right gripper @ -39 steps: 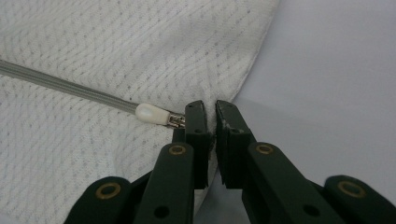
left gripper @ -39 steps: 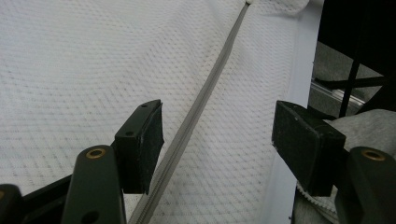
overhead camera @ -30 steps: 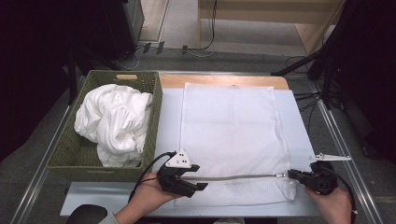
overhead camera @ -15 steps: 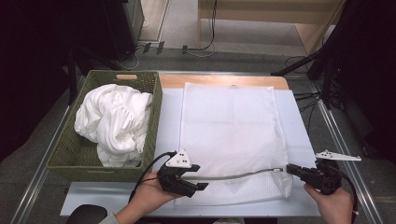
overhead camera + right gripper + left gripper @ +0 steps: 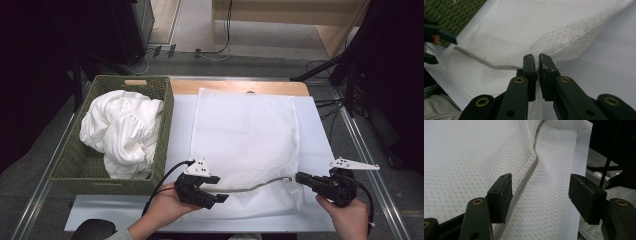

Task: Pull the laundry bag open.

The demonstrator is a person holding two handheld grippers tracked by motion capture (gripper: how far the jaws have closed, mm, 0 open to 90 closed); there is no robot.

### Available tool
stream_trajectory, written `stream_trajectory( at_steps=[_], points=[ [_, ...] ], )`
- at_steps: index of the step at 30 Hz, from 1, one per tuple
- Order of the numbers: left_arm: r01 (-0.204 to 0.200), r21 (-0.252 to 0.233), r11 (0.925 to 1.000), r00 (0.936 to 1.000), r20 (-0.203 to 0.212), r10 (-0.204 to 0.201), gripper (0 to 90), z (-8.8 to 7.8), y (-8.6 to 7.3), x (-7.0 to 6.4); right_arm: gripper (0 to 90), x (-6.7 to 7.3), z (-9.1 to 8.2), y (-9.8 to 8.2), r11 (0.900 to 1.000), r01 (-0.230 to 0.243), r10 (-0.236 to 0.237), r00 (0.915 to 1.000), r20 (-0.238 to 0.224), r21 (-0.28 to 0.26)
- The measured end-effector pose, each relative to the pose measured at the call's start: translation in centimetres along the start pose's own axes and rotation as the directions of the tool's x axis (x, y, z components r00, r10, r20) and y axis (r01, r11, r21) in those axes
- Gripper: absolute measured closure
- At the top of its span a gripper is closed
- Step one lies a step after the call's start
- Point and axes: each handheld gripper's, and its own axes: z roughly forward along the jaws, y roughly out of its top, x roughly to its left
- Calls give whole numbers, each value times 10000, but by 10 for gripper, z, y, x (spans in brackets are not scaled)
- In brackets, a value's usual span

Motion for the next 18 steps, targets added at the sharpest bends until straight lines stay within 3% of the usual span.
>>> stream_trajectory(
  at_steps=[3,12,18],
  points=[
    [80,-89,9999,9999,106,-79,362,2,7,0,852,6,2,5,10000,22,-25,9996,-294,-96],
    [-483,-71,9988,9985,254,485,409,21,34,-3,852,31,18,16,9991,422,-424,9955,-842,-40],
    [-306,91,9995,9981,547,301,492,38,43,1,852,42,27,16,9973,735,-722,9920,-1032,87]
  ],
)
